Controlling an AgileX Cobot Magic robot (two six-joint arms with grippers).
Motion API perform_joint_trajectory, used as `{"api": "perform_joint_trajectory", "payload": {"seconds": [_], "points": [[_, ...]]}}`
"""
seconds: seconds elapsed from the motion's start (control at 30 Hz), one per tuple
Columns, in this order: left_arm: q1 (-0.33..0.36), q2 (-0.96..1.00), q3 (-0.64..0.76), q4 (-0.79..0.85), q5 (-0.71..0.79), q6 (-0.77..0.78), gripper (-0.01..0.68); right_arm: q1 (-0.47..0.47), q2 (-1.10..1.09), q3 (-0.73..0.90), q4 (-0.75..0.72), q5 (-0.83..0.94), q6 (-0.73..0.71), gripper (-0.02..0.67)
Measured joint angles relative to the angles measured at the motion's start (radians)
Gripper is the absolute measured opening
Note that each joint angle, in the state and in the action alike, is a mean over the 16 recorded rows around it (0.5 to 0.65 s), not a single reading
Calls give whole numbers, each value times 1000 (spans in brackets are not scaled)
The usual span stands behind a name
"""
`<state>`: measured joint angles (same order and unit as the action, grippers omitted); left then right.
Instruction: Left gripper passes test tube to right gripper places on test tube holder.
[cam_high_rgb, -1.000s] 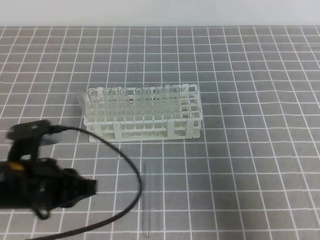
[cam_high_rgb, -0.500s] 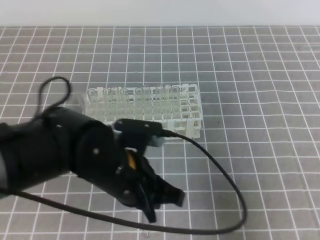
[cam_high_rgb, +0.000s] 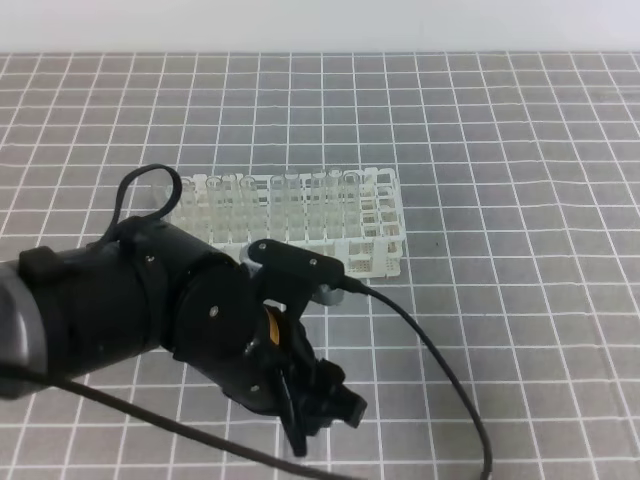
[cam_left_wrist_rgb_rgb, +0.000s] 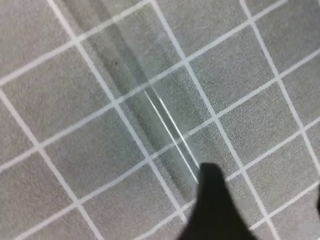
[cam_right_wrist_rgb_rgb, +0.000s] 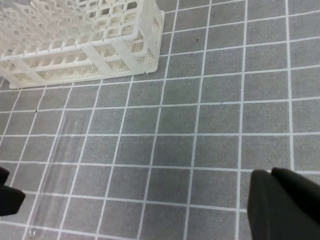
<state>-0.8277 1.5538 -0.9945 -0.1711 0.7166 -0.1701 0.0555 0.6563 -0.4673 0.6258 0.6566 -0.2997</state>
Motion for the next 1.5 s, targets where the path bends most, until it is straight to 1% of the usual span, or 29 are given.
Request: {"api": "perform_joint_trajectory", "payload": {"seconds": [0.07,0.17,0.3,0.5,0.93,1.13,1.5], "points": [[0,3,0,11,0,-23,346,0,0,0,1,0,0,-13],[0,16,0,25,0,-65,398,0,0,0,2,0,0,-13],[0,43,-1,49,3,-120,442,0,0,0,4,0,0,-13],[0,102,-4,85,11,-166,436,0,0,0,6,0,0,-13],[-2,198,-12,147,21,-177,428,0,0,0,6,0,0,-13],[-3,212,-20,177,35,-176,368,0,0,0,7,0,-1,-13],[-2,221,-54,216,81,-172,164,0,0,0,9,0,-2,-13]]}}
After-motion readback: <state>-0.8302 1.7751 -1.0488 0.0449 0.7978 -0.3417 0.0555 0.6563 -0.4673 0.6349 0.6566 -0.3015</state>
